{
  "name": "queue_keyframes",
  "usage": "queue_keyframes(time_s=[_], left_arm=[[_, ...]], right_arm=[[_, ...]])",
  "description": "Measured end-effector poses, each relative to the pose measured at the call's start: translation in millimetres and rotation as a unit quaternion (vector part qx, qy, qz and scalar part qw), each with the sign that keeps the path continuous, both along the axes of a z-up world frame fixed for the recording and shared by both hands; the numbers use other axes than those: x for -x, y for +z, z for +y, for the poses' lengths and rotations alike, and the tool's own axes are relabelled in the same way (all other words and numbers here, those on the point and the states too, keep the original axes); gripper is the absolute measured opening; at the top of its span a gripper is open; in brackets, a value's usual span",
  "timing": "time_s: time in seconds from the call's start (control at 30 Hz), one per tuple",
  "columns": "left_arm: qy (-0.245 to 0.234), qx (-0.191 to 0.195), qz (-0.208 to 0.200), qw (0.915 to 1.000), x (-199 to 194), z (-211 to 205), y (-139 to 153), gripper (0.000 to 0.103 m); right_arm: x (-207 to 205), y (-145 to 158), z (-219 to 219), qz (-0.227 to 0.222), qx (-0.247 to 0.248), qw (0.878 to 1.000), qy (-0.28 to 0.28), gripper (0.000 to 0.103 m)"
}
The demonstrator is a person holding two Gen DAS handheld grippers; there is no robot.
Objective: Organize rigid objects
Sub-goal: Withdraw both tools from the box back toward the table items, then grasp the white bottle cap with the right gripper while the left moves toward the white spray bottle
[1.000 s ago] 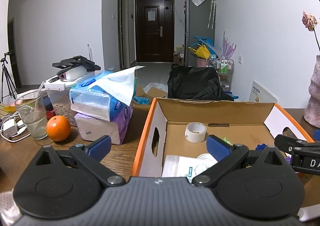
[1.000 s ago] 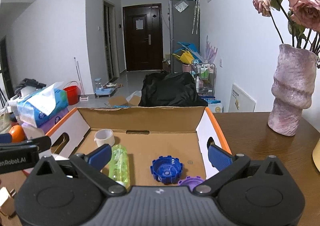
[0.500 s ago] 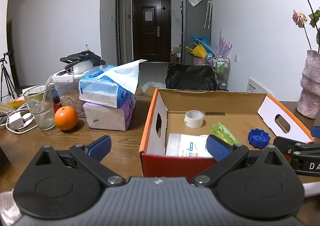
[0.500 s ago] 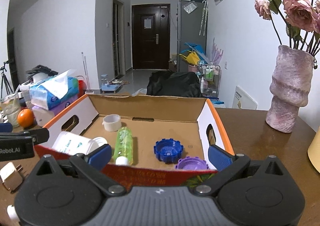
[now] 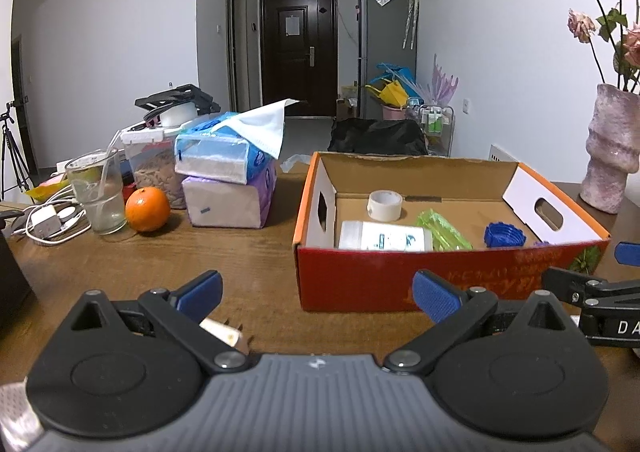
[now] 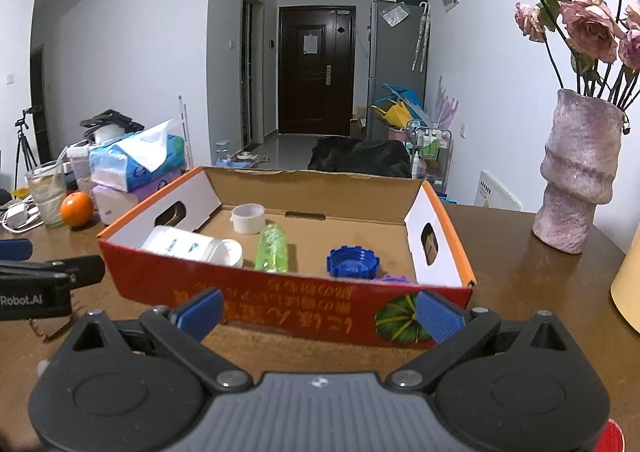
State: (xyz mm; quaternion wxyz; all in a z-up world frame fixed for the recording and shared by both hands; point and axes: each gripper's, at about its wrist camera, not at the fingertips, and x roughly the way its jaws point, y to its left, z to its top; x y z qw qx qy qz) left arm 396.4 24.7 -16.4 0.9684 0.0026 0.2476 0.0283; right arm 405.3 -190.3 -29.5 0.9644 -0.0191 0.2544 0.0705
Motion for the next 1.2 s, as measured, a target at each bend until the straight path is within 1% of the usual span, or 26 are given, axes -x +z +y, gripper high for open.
queue_keyframes(time_s=[0.23,0.4,0.77,1.1,1.2], left_arm=[[-0.004,-0.004,0.01,0.9999,22.9,1.2,-7.0,0.103],[-0.006,-0.006,0.016,0.9998,39.6,1.9,-10.9,0.103],[-0.01,-0.008,0.026,0.9996,70.1,6.9,-15.5,0.103],[-0.017,0.003,0.045,0.9988,93.7,19.1,-21.6,0.103],[-0.016,0.009,0.052,0.9985,99.1,24.7,-24.6,0.103]], right_arm=[[20.8,-4.1,4.3,0.011,0.001,1.0,0.012,0.103],[36.0,-9.2,9.5,0.027,-0.002,0.999,0.026,0.103],[71.9,-18.0,18.9,0.047,-0.007,0.998,0.039,0.103],[106.5,-26.1,32.1,0.063,0.0,0.997,0.05,0.101],[112.9,-28.5,34.0,0.071,-0.004,0.996,0.047,0.101]])
